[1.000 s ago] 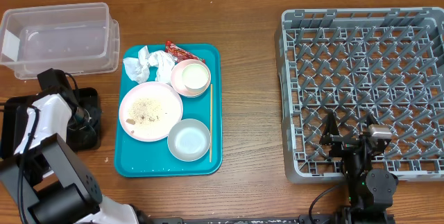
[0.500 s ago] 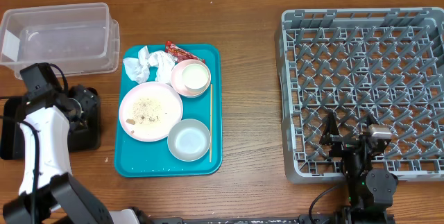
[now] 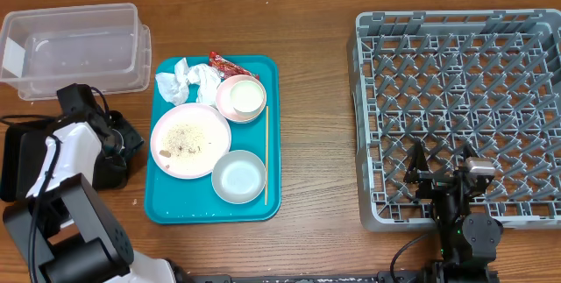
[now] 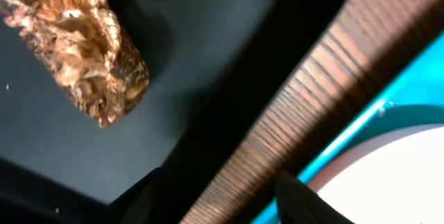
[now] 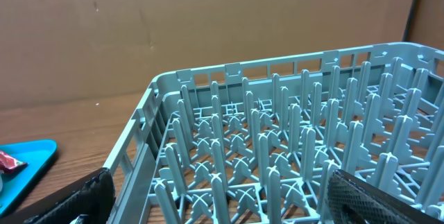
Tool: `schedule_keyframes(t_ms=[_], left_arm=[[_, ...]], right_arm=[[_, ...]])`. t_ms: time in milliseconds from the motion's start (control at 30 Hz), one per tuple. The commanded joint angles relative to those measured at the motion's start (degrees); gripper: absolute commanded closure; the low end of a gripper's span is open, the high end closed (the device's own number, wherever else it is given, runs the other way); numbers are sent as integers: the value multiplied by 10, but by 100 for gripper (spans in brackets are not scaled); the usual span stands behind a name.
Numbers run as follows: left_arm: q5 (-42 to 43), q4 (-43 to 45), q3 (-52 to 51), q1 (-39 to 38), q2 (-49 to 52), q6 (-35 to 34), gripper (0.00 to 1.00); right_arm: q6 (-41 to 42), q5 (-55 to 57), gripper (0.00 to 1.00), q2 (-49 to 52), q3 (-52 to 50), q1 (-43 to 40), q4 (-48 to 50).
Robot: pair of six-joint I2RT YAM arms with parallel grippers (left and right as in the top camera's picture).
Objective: Sort waste into correct bins and load items into the dishwasher
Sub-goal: 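Open the left gripper to release the scrap onto the black tray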
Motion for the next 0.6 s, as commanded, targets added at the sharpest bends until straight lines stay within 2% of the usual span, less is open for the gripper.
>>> schedule_keyframes(t_ms=[0, 67, 133, 233, 367, 567], left_arm=[[-37, 5, -2, -2, 18, 13, 49], [-45, 3, -2, -2, 25, 13, 52], [-43, 2, -2, -2, 29, 12, 66], [-43, 2, -2, -4, 29, 13, 69], [-44, -3, -2, -4, 29, 13, 90], [-50, -16, -2, -4, 29, 32, 96]], right_arm=[[-2, -2, 0, -5, -6, -1, 3], [-2, -2, 0, -5, -6, -1, 3], [-2, -2, 0, -5, -6, -1, 3], [-2, -2, 0, -5, -6, -1, 3], [-2, -2, 0, -5, -6, -1, 3], [-2, -2, 0, -5, -6, -1, 3]])
